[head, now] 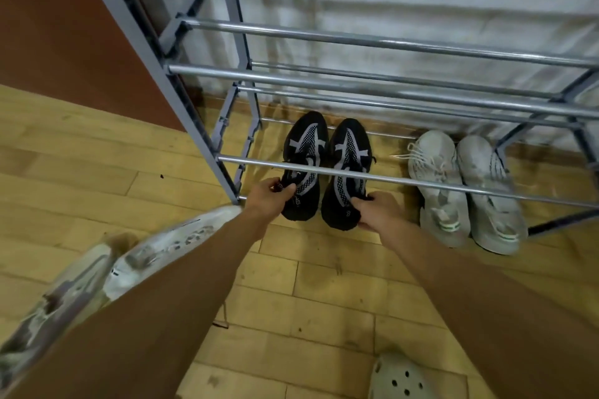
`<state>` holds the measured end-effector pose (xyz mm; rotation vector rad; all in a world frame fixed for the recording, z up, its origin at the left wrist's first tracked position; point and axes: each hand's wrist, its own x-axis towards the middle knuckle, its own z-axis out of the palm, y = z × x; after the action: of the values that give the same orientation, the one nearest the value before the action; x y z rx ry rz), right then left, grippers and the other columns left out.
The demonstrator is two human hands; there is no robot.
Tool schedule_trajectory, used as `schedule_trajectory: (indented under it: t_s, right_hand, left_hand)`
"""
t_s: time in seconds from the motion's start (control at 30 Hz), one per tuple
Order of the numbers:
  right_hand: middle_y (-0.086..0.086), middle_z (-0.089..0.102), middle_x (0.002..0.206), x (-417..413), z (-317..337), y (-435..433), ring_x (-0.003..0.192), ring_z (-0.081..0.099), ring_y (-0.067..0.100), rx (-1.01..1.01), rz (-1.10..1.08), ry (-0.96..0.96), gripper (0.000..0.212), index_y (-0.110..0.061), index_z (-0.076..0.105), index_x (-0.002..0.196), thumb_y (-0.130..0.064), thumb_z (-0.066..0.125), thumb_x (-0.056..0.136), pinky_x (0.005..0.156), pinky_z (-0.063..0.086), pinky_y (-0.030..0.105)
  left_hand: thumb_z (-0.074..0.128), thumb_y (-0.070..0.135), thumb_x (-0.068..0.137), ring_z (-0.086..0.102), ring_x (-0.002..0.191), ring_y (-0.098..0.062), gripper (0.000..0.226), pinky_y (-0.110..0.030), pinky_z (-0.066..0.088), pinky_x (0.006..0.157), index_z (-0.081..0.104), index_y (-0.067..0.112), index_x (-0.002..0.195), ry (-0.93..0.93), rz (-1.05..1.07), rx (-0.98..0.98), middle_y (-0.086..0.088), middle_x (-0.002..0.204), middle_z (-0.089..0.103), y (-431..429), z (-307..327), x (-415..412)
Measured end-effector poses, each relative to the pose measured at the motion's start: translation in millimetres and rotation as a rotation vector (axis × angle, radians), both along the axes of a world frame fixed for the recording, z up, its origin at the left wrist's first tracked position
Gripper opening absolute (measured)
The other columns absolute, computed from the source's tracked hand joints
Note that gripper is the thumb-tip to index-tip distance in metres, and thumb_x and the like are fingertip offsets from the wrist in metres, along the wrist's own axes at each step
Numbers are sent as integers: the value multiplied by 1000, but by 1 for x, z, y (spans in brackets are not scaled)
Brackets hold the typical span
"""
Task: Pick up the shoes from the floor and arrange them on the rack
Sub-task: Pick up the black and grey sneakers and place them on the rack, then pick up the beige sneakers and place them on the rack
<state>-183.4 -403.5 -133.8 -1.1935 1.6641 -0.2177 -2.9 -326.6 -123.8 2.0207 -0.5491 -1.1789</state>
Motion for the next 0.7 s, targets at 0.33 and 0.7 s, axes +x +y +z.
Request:
schedule_trajectory:
  t_s: [0.33,0.7]
  right_hand:
    - [13,61,117,35,102,89,101,62,29,-32,143,63,29,-5,58,118,-9,58,89,85,58,40]
    - [14,56,117,88,122,283,102,60,27,177,369,-41,24,-6,54,110,-13,61,88,74,59,38]
  left_hand:
    - [62,16,90,57,103,-26,44,-35,45,91,53,3,131,-16,-88,60,-17,126,60,137,71,28]
    - [56,17,93,58,109,-30,38,-37,46,86,56,6,129,-18,-55,337,-15,127,57,383,62,50]
